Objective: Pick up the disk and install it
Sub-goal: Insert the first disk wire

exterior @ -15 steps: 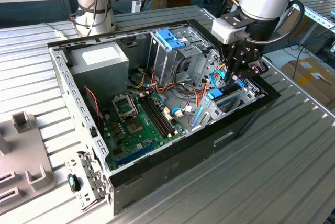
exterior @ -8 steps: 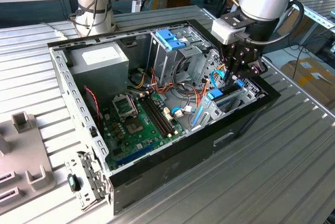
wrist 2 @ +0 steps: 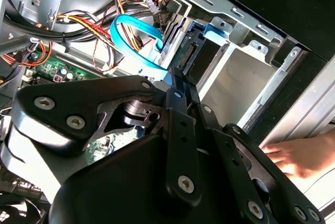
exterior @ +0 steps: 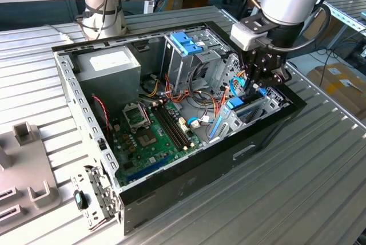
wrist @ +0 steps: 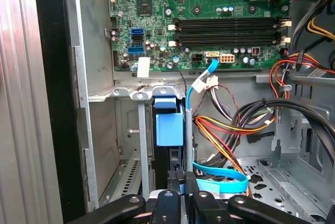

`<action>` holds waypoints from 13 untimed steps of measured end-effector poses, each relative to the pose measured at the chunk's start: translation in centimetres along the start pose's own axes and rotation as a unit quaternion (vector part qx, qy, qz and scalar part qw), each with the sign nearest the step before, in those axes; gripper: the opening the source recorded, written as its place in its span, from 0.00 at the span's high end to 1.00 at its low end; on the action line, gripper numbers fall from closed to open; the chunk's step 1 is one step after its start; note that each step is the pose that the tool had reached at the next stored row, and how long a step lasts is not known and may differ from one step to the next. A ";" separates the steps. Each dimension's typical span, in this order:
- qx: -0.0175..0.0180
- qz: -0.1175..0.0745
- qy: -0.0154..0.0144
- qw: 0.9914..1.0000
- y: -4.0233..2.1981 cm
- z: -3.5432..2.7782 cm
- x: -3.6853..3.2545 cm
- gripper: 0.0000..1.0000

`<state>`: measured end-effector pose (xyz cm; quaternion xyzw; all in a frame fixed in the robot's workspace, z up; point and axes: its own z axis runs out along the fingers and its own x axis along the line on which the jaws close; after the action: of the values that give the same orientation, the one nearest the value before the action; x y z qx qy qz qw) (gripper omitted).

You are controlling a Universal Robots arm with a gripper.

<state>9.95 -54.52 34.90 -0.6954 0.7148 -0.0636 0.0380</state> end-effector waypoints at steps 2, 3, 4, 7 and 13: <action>0.000 0.000 0.000 1.000 0.13 0.04 0.00 0.84; 0.000 0.000 0.000 1.000 0.13 0.04 0.00 0.84; 0.000 0.000 0.000 1.000 0.13 0.04 0.01 0.84; 0.000 0.000 0.000 1.000 0.14 0.07 0.01 0.84; 0.000 0.000 0.000 1.000 0.12 0.08 0.06 0.84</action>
<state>9.84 -54.57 34.80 -0.6953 0.7149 -0.0635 0.0381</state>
